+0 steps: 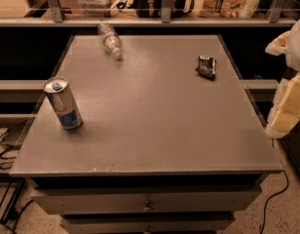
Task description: Move rxbar chocolate near redbull can
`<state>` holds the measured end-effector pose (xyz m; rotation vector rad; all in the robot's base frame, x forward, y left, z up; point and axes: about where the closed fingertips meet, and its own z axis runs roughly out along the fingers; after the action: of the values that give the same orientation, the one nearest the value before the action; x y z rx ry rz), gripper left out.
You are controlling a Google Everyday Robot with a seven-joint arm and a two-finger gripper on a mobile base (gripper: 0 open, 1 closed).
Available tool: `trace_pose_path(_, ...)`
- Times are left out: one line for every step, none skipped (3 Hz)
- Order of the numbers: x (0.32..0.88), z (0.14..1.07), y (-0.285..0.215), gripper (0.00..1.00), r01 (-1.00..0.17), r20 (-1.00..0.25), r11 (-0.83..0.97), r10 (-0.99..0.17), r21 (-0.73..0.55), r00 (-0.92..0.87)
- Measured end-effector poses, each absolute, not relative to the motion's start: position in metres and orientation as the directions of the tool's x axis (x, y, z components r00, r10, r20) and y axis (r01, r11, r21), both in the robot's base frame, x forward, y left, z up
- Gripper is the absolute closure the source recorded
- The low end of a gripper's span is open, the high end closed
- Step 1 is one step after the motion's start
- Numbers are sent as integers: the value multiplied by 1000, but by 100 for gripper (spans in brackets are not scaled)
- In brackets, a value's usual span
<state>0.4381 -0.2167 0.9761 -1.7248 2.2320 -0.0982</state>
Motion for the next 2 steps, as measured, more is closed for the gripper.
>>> trace_pose_path(438,976,-217,0,-931,-207,270,-953,-245,-222)
trace_pose_path(446,988,-217,0,-906,-272,309,-934,-289,-232)
